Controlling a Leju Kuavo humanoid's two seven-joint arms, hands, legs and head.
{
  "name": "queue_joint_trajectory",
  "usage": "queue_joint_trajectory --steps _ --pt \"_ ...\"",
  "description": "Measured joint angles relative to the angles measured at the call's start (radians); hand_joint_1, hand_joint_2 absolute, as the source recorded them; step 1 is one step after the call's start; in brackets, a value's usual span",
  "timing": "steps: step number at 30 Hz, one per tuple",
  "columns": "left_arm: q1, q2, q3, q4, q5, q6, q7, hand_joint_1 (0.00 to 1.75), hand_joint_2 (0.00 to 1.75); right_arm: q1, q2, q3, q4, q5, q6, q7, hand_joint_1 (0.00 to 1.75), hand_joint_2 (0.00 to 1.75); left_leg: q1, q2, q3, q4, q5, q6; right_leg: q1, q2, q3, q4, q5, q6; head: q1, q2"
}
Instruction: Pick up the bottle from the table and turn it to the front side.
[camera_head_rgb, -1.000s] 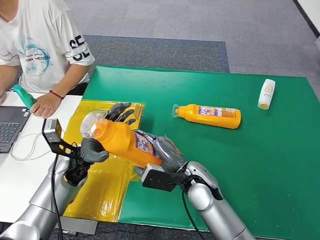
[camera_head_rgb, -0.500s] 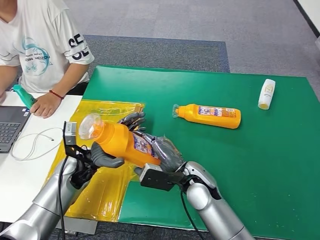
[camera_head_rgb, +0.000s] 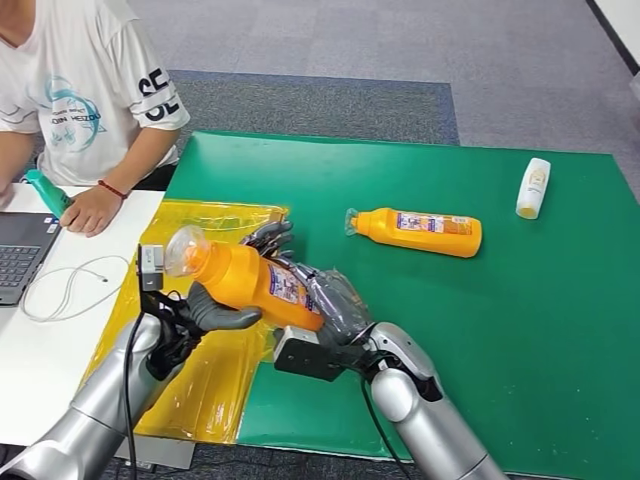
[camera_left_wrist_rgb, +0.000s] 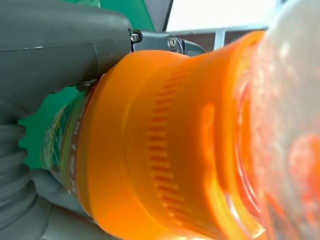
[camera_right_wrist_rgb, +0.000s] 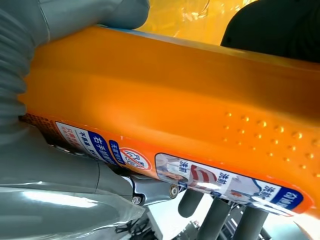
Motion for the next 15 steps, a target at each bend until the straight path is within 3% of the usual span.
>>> queue_joint_trajectory --steps 15 --pt "0.036 -0.04 0.025 -0.029 -0.109 0.094 -0.024 1.75 1.75 0.024 0.003 -0.017 0.0 0.019 -0.005 0.007 1.75 1.75 0.0 0.0 0.0 0.0 0.0 0.0 0.0 0.0 0.0 0.0 0.0 0.0 0.0 0.0"
